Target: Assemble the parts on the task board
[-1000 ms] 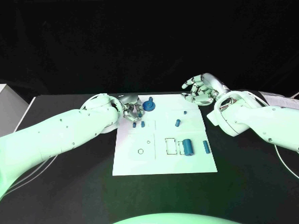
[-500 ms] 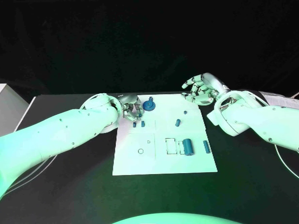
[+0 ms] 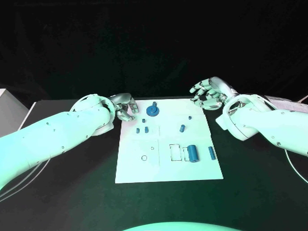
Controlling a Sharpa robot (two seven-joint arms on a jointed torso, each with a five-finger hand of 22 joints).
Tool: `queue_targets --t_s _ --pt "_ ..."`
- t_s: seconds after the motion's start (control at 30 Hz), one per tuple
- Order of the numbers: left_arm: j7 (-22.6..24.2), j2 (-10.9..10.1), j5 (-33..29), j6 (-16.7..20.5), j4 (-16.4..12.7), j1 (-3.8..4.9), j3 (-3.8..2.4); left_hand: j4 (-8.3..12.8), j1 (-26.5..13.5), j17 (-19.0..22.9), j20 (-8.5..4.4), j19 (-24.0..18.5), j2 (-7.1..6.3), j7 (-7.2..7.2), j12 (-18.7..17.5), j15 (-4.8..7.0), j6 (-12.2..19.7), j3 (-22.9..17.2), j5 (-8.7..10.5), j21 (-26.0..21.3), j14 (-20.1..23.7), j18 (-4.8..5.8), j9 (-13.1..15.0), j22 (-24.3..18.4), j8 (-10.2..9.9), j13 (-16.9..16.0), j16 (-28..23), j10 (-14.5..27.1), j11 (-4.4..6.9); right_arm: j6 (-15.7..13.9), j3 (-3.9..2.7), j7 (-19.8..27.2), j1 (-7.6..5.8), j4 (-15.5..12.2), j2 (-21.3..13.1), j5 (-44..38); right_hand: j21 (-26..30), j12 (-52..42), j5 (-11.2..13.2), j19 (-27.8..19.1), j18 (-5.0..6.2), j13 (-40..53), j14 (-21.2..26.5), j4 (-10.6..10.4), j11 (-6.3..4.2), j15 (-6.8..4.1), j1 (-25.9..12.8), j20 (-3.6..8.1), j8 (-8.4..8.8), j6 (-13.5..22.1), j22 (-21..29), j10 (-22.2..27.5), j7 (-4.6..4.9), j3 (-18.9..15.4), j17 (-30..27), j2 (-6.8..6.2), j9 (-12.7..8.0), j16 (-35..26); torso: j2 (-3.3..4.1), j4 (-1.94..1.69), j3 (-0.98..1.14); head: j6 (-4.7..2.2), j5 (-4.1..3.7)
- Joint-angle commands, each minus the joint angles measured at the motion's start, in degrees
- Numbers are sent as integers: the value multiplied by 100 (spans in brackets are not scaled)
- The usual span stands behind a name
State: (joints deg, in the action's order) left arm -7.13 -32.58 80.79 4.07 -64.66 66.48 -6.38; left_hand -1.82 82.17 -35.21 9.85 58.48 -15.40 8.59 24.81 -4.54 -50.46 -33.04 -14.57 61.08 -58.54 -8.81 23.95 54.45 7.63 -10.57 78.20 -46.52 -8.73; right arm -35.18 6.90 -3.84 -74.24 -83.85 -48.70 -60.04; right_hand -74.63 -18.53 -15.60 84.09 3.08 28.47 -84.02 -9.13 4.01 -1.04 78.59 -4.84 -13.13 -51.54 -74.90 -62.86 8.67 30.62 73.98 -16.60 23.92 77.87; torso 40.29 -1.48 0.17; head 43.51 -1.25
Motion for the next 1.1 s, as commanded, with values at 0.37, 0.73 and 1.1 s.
queue_targets --t_s 0.37,0.73,1.1 --pt "360 -665 -2658 4 -142 -68 -346 -113 -82 1237 -37 -971 61 259 346 42 -135 -115 -6 -865 765 -189 -75 -643 24 127 -1530 -216 59 1177 11 -26 155 414 115 -2206 94 864 360 120 53 -813 -253 323 34 51 63 -14 238 -20 -304 136 -65 -56 88 -10 -43 47 12 -2 -15 -108 -232" --pt "1598 -1476 -6204 -111 -1136 -564 -687 -333 -169 1267 -94 -676 217 237 542 106 -237 0 -17 -1178 565 -185 -79 -948 75 126 -1592 -541 128 1311 17 -516 364 633 301 -3232 10 948 337 180 38 -977 -266 342 19 34 16 0 240 -113 -364 34 -81 -82 -45 4 -34 -15 -8 -26 -18 -118 -350" --pt "2003 -1911 -6919 73 -2072 -1006 -964 -306 -111 1274 -111 -638 234 231 545 117 -282 3 -23 -1211 576 -185 -71 -981 102 138 -1624 -559 137 1237 17 -977 469 832 515 -3762 -3 1077 215 203 32 -1161 -265 354 50 53 -7 -8 215 -285 -376 -5 -63 -7 -140 25 -18 -50 -2 -16 -33 -154 -405"
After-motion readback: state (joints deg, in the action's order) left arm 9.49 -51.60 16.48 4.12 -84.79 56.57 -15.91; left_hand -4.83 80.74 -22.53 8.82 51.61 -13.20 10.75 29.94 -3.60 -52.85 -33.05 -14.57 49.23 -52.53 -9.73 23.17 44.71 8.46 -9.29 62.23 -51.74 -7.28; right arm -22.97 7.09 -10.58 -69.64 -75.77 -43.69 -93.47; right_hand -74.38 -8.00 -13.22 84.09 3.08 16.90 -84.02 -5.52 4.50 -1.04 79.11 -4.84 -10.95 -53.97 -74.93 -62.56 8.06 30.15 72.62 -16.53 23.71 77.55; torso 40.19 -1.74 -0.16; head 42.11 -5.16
